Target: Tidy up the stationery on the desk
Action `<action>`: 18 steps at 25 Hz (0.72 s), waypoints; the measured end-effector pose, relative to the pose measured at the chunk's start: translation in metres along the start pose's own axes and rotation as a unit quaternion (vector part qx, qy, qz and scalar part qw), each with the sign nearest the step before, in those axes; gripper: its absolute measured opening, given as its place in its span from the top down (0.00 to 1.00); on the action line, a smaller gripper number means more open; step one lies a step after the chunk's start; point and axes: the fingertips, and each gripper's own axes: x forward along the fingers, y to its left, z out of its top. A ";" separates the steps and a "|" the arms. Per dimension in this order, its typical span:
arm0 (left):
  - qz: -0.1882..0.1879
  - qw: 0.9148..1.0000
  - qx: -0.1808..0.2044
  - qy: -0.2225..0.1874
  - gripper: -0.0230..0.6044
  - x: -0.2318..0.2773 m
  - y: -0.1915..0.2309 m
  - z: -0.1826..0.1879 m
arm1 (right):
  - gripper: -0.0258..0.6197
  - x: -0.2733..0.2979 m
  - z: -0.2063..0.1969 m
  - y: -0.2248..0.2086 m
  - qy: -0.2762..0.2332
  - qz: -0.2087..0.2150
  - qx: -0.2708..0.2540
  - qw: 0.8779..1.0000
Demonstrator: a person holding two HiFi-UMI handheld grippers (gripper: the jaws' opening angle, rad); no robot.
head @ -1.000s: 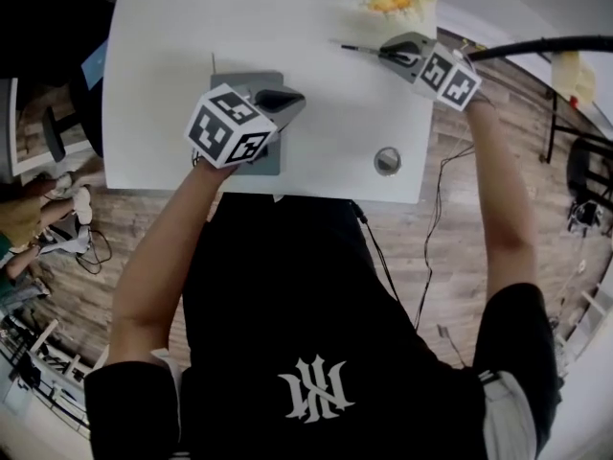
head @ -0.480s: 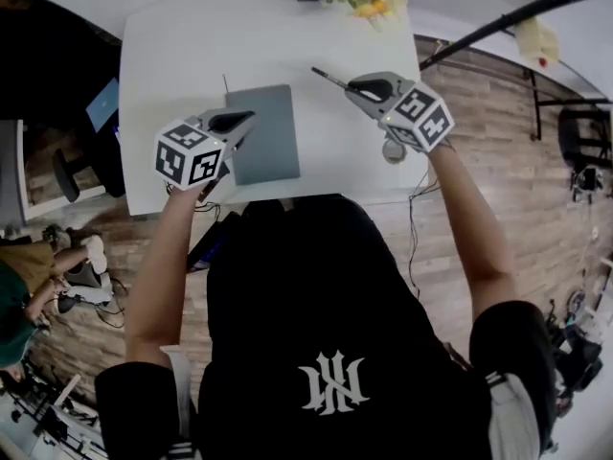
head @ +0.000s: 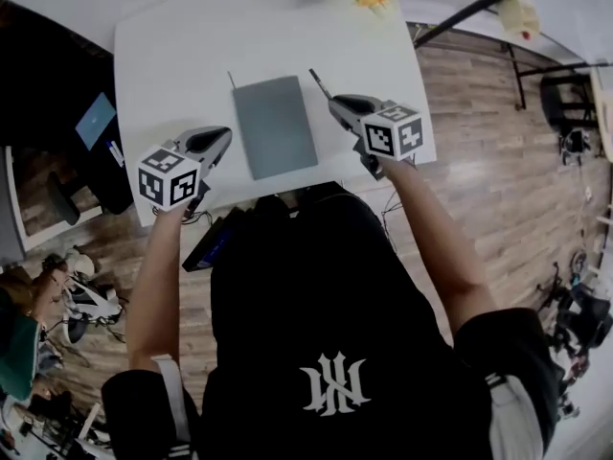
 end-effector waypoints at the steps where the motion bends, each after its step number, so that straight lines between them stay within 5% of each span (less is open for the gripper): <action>1: -0.005 1.000 -0.001 -0.007 0.96 -0.002 0.002 -0.003 | 0.86 0.002 -0.004 0.001 -0.003 -0.009 0.023 1.000; 11: -0.033 0.999 0.000 -0.034 0.96 0.002 0.015 -0.024 | 0.86 0.032 -0.056 0.007 0.034 -0.076 0.139 0.987; 18: -0.068 0.997 -0.013 -0.034 0.96 0.013 0.010 -0.035 | 0.86 0.040 -0.072 0.010 0.056 -0.092 0.164 0.981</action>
